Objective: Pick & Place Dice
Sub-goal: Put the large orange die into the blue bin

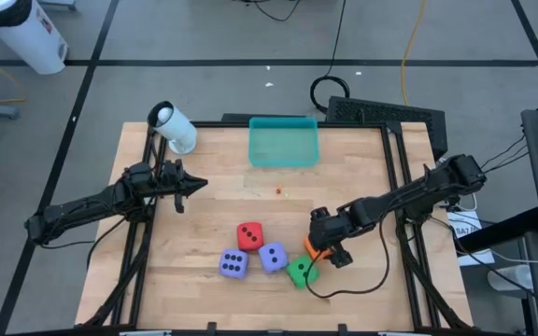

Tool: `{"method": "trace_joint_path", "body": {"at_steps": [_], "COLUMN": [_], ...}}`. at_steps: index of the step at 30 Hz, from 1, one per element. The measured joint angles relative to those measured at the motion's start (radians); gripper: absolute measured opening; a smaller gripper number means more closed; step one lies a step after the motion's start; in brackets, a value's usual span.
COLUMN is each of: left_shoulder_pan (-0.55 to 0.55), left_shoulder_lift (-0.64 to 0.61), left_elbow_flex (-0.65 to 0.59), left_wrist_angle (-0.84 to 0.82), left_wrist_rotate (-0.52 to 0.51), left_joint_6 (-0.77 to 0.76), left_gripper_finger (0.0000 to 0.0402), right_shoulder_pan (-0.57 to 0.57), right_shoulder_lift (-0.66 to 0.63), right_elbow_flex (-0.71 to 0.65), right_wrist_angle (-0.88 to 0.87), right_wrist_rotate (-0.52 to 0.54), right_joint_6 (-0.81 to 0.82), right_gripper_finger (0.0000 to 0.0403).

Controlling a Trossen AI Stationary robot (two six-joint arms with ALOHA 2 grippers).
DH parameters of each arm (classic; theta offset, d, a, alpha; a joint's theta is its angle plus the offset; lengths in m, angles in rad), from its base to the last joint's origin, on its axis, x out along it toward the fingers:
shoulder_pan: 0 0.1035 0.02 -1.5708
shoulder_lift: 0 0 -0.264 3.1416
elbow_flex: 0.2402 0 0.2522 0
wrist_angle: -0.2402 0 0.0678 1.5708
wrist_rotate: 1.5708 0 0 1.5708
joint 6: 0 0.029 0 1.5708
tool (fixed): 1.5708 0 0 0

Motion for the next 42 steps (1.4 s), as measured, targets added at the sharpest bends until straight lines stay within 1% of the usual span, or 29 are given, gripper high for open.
{"method": "trace_joint_path", "body": {"at_steps": [5,10,12,16,22,24,28,33,35,39,42], "left_shoulder_pan": [0.000,0.000,0.000,0.000,0.000,0.000,0.000,0.000,0.000,0.000,0.000], "left_shoulder_lift": [0.000,0.000,0.000,0.000,0.000,0.000,0.000,0.000,0.000,0.000,0.000], "left_elbow_flex": [0.000,0.000,0.000,0.000,0.000,0.000,0.000,0.000,0.000,-0.001,-0.001], "left_wrist_angle": [0.002,0.002,0.002,0.000,0.014,0.017,0.019,0.019,0.004,-0.008,-0.004], "left_wrist_rotate": [0.000,0.000,0.000,0.001,0.000,0.000,-0.006,-0.008,-0.009,-0.009,-0.009], "left_joint_6": [0.000,-0.008,-0.011,-0.011,0.004,0.021,0.034,0.024,0.001,-0.025,-0.025], "left_gripper_finger": [0.0026,0.0026,0.0026,0.0026,0.0026,0.0026,0.0026,0.0026,0.0026,0.0026,0.0026], "right_shoulder_pan": [-0.011,-0.042,-0.062,-0.104,-0.207,-0.250,-0.358,-0.538,-0.613,-0.774,-0.865], "right_shoulder_lift": [-0.006,-0.010,-0.011,-0.028,-0.119,-0.163,-0.235,-0.262,-0.256,-0.211,-0.165], "right_elbow_flex": [-0.001,-0.001,-0.001,-0.001,0.017,0.034,0.063,0.084,0.084,0.083,0.084], "right_wrist_angle": [0.002,-0.003,-0.004,-0.008,-0.011,0.022,0.098,0.182,0.198,0.237,0.268], "right_wrist_rotate": [-0.018,-0.063,-0.081,-0.080,-0.076,-0.038,0.114,0.130,0.105,-0.057,-0.137], "right_joint_6": [-0.003,0.022,0.033,0.033,-0.027,-0.065,-0.135,-0.197,-0.226,-0.255,-0.286], "right_gripper_finger": [0.0389,0.0351,0.0342,0.0342,0.0358,0.0357,0.0352,0.0354,0.0354,0.0354,0.0355]}}
